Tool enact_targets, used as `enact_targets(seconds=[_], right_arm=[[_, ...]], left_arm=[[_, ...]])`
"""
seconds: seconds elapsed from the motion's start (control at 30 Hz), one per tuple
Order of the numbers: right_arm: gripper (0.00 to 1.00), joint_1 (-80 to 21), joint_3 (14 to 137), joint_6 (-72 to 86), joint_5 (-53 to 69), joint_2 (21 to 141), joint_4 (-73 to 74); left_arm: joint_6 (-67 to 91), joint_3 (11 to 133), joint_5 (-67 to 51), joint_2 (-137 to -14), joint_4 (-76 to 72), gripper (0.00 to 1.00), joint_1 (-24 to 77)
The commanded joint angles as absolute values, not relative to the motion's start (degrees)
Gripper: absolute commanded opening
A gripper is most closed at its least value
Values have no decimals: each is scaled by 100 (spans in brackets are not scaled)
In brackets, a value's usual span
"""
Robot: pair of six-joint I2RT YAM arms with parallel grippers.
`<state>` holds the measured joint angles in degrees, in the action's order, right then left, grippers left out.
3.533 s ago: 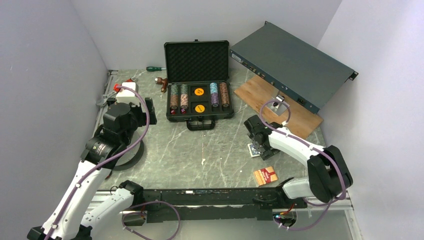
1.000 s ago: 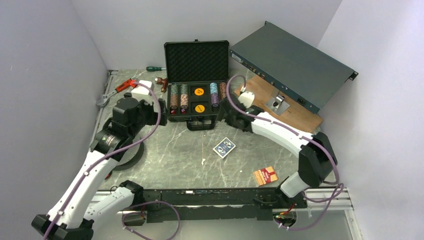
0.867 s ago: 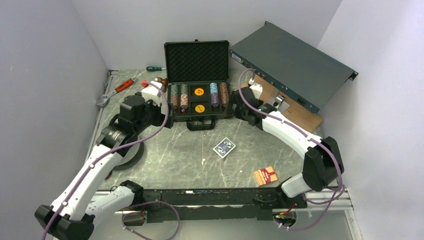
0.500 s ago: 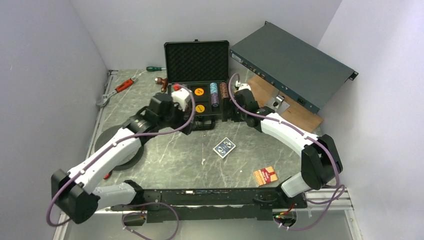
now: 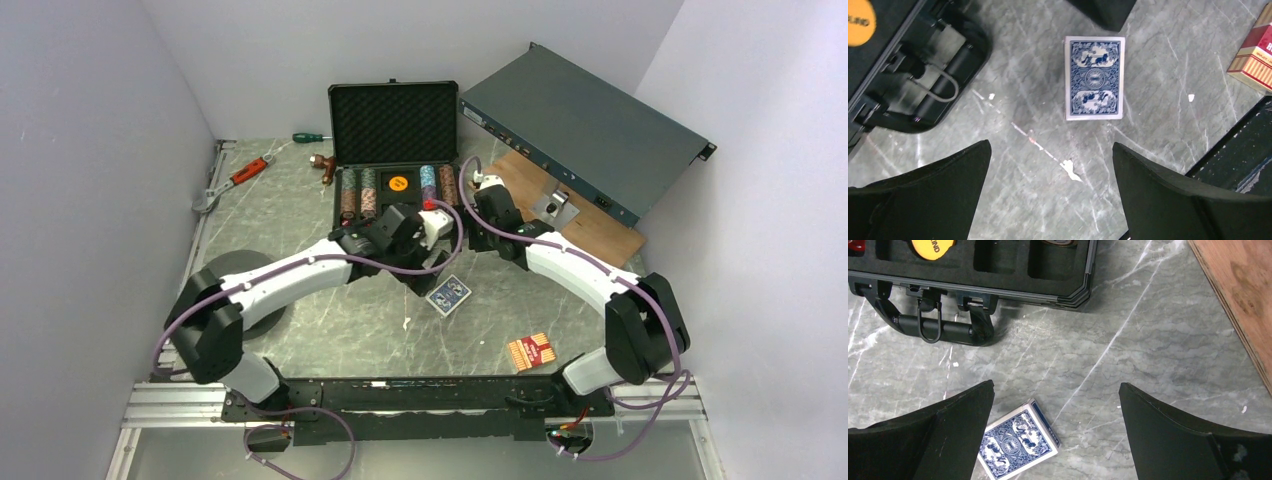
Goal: Pack up texas hold em set
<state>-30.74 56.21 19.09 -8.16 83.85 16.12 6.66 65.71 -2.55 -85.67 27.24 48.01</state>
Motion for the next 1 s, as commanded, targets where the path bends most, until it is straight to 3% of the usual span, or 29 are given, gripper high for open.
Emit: enact_targets(seconds=[0.0, 0.97], right_arm=[[100, -3024, 5618, 1785, -696, 8126, 1424], [100, -2364, 5968, 2759, -1673, 8715, 2311]], left_arm=[[659, 7043, -84, -9050, 2619, 97, 5029], [989, 6548, -13, -10335, 1008, 89, 5593]])
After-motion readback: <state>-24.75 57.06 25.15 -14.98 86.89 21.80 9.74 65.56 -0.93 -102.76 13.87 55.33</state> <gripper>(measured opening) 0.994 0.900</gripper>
